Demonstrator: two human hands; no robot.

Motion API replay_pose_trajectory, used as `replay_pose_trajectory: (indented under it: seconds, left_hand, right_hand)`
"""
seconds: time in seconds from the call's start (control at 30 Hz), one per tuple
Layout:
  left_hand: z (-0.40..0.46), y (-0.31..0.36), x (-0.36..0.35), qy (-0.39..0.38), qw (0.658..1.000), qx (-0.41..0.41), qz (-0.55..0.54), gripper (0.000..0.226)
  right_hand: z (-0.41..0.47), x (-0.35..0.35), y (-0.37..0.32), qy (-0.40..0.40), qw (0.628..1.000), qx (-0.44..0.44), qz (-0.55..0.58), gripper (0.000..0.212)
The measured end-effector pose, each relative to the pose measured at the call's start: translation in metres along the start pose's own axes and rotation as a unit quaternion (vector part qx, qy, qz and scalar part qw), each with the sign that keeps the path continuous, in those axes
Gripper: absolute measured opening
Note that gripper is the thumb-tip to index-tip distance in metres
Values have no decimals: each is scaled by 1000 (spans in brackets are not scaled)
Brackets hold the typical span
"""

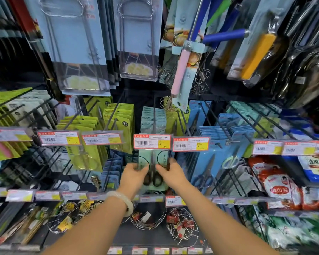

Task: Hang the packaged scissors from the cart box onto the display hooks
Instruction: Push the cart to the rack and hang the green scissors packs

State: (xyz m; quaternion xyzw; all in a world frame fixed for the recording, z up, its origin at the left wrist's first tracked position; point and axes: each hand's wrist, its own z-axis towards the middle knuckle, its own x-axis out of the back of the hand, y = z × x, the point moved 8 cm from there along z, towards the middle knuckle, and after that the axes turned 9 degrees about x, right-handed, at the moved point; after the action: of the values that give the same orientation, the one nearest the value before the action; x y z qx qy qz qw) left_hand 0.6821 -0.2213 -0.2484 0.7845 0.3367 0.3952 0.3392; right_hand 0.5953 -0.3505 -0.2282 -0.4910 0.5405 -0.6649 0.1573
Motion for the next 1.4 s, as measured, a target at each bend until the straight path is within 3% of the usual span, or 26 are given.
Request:
replay_pose_trajectory:
  seconds: [0.1, 0.2, 0.33, 0.67, 0.9, 1.27, 1.4]
  left_hand:
    - [-3, -17, -14, 5, 981, 22, 195, 61]
    - [-21, -19, -43, 12, 907, -56, 418, 60]
    - [-51, -5, -112, -28, 832, -174, 525, 64]
    - [-177, 72, -340, -139, 701, -363, 597, 56]
    - [-308, 92, -503, -209, 605, -491, 591, 51]
    - [-464, 76, -690, -301, 445, -593, 599, 51]
    - [-498, 77, -766, -328, 415, -613, 587, 57]
  right_hand:
    - [-3, -3, 24, -39, 990, -25, -135, 61]
    - [-19, -6, 53, -101, 961, -21, -257, 57]
    - [-46, 23, 91, -137, 923, -31, -359, 63]
    - [-129, 252, 197, -7, 893, -158, -422, 60]
    - [-260, 412, 268, 122, 869, -275, -393, 51]
    - [-429, 549, 376, 230, 808, -462, -283, 49]
    - [-451, 604, 420, 255, 791, -495, -254, 48]
